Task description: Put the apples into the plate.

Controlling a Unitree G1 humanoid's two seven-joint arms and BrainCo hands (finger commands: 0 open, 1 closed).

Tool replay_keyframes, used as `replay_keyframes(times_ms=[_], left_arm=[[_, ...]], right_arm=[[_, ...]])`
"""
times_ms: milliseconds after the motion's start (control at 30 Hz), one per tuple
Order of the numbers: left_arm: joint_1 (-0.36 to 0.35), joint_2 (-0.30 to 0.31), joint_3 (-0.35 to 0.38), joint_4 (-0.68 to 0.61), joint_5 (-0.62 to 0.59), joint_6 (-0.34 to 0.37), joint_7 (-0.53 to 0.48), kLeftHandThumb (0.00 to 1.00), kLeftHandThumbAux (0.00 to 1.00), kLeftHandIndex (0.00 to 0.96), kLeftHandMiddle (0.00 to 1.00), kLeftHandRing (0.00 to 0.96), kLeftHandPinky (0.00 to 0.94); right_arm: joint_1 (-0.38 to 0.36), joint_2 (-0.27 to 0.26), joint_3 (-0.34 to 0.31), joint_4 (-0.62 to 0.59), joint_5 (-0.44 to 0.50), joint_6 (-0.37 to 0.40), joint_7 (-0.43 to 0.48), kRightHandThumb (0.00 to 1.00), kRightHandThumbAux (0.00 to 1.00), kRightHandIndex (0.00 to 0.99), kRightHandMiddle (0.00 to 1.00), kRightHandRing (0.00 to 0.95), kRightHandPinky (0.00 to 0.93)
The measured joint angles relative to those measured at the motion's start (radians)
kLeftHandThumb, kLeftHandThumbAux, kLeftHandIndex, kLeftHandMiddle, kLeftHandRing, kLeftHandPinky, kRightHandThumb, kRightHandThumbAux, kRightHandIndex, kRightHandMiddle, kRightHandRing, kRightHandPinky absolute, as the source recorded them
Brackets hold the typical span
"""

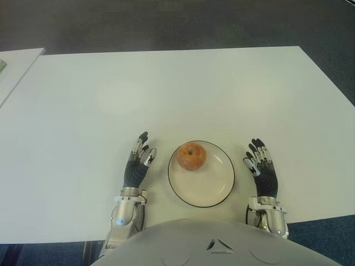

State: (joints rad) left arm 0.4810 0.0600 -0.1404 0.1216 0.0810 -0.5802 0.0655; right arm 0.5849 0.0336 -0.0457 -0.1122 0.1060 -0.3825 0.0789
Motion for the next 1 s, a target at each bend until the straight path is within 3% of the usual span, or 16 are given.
replay_keyframes(times_ms=[167, 500, 1000], left_arm=[[0.025, -0.011, -0.018, -0.027, 0.003, 0.019, -0.006, 0.098, 0.565, 0.034, 0.076, 0.059, 0.035], [0.059, -0.015, -0.034, -0.084, 0.013, 0.084, -0.008, 0.039, 0.534, 0.030, 0.077, 0.050, 0.021], [0.132, -0.083, -0.069, -0.128, 0.037, 0.085, 0.023, 0.031, 0.606, 0.027, 0.080, 0.064, 0.047]], right_arm=[[0.010, 0.000, 0.015, -0.018, -0.003, 0.003, 0.000, 0.192, 0.571, 0.000, 0.000, 0.000, 0.000], [0.029, -0.002, 0.028, -0.035, -0.014, 0.014, -0.002, 0.187, 0.575, 0.000, 0.000, 0.000, 0.000], [0.028, -0.026, 0.027, -0.046, -0.051, 0.042, -0.010, 0.192, 0.554, 0.000, 0.000, 0.000, 0.000]])
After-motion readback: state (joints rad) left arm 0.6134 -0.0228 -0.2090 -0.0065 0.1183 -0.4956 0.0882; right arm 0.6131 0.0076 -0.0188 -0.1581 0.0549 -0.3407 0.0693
